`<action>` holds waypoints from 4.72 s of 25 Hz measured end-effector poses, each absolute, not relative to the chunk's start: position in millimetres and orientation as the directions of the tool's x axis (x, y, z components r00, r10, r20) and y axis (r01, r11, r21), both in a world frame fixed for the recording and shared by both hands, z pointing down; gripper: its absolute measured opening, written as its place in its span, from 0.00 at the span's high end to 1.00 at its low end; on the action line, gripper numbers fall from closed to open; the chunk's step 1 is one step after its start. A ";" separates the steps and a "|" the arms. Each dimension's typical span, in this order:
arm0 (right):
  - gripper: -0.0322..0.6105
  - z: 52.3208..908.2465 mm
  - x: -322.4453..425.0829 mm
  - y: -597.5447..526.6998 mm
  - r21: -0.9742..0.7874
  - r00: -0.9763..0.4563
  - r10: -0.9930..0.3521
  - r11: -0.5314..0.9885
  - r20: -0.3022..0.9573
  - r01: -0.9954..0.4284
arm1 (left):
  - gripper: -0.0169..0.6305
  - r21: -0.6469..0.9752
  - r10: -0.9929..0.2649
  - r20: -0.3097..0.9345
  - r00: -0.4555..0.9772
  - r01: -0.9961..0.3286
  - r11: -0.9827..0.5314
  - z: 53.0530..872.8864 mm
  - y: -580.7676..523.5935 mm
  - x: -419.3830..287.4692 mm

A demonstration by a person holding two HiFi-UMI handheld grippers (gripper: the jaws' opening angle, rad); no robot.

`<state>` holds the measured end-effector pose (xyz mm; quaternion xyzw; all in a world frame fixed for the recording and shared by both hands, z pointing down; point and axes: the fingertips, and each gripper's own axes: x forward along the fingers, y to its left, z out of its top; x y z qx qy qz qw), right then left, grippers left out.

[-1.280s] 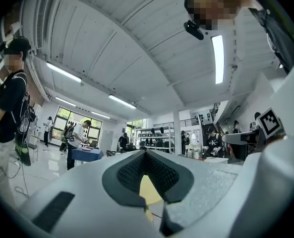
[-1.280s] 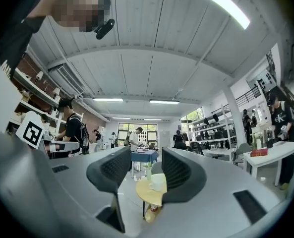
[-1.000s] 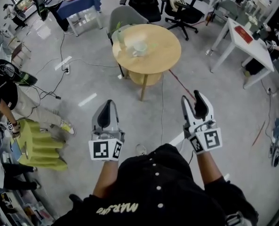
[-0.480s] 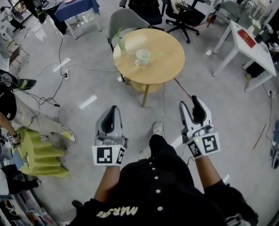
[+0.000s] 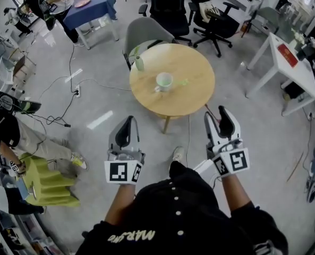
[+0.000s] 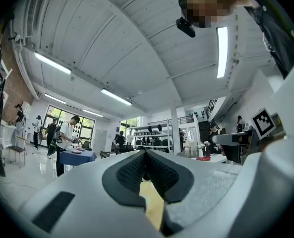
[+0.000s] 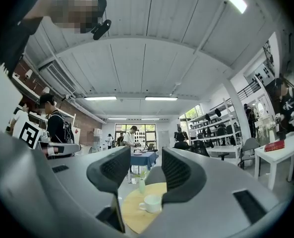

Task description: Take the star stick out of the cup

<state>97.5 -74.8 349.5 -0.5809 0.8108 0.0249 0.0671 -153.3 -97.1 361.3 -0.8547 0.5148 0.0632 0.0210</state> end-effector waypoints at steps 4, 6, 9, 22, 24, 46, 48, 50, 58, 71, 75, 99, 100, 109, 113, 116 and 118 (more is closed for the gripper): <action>0.66 340.4 114.0 -129.2 -0.040 -0.337 -0.931 0.345 -0.144 -0.938 | 0.98 0.026 -0.884 -0.135 0.448 -0.890 -0.455 353.7 -146.8 -135.8; 0.66 335.7 123.7 -154.9 -0.043 -0.346 -0.927 0.355 -0.146 -0.934 | 0.98 0.030 -0.889 -0.133 0.438 -0.895 -0.445 350.9 -169.6 -127.0; 0.66 332.6 142.6 -192.1 -0.048 -0.358 -0.922 0.368 -0.148 -0.928 | 0.98 0.025 -0.896 -0.129 0.424 -0.902 -0.431 348.3 -203.7 -109.2; 0.66 373.2 163.9 -312.2 -0.119 -0.405 -0.910 0.413 -0.086 -0.903 | 0.98 -0.026 -0.916 -0.087 0.392 -0.920 -0.391 367.8 -290.3 -79.4; 0.66 386.6 158.0 -327.1 -0.130 -0.411 -0.910 0.416 -0.061 -0.900 | 0.98 -0.028 -0.915 -0.073 0.397 -0.918 -0.396 377.1 -301.4 -81.7; 0.72 651.1 138.8 -429.9 -0.594 -0.454 -0.685 0.039 0.569 -0.803 | 0.98 -0.082 -0.818 0.028 0.575 -0.814 -0.575 453.3 -423.7 -42.7; 0.73 658.1 134.1 -431.2 -0.615 -0.467 -0.664 0.015 0.583 -0.788 | 0.98 -0.088 -0.813 0.036 0.581 -0.809 -0.581 456.0 -426.5 -41.4; 0.75 662.2 129.4 -432.8 -0.630 -0.479 -0.651 0.002 0.589 -0.777 | 0.98 -0.081 -0.814 0.045 0.580 -0.810 -0.581 460.7 -429.4 -43.2; 0.92 677.9 116.8 -430.1 -0.660 -0.510 -0.627 -0.009 0.589 -0.752 | 0.98 -0.063 -0.824 0.077 0.561 -0.822 -0.566 478.0 -432.4 -53.8; 0.92 642.7 111.8 -425.5 -0.435 -0.495 -0.570 0.251 0.655 -0.865 | 0.98 -0.081 -0.839 0.092 0.537 -0.836 -0.543 469.1 -430.2 -69.4; 0.92 607.9 107.6 -424.4 -0.339 -0.507 -0.568 0.381 0.649 -0.860 | 0.98 -0.093 -0.837 0.108 0.536 -0.833 -0.545 463.9 -428.7 -72.6; 0.92 380.6 130.0 -413.3 0.013 -0.396 -0.917 0.397 0.055 -0.918 | 0.98 -0.061 -0.839 -0.019 0.544 -0.838 -0.542 379.6 -426.2 -57.3; 0.92 373.6 131.1 -413.1 0.021 -0.383 -0.923 0.384 0.029 -0.923 | 0.98 -0.054 -0.842 -0.026 0.539 -0.842 -0.538 376.1 -426.6 -59.1; 0.92 323.7 138.1 -411.8 0.055 -0.328 -0.936 0.324 -0.128 -0.945 | 0.98 -0.073 -0.858 -0.093 0.505 -0.863 -0.500 346.0 -432.5 -78.1; 0.92 314.8 137.6 -415.3 0.054 -0.322 -0.936 0.318 -0.142 -0.947 | 0.98 -0.064 -0.862 -0.115 0.494 -0.870 -0.489 334.9 -436.5 -82.2; 0.92 312.9 137.9 -416.0 0.061 -0.321 -0.935 0.315 -0.151 -0.947 | 0.98 -0.082 -0.861 -0.093 0.501 -0.865 -0.494 339.7 -435.6 -81.8; 0.92 315.7 136.8 -417.1 0.071 -0.314 -0.938 0.307 -0.148 -0.949 | 0.98 -0.088 -0.858 -0.094 0.505 -0.862 -0.498 340.8 -435.4 -81.5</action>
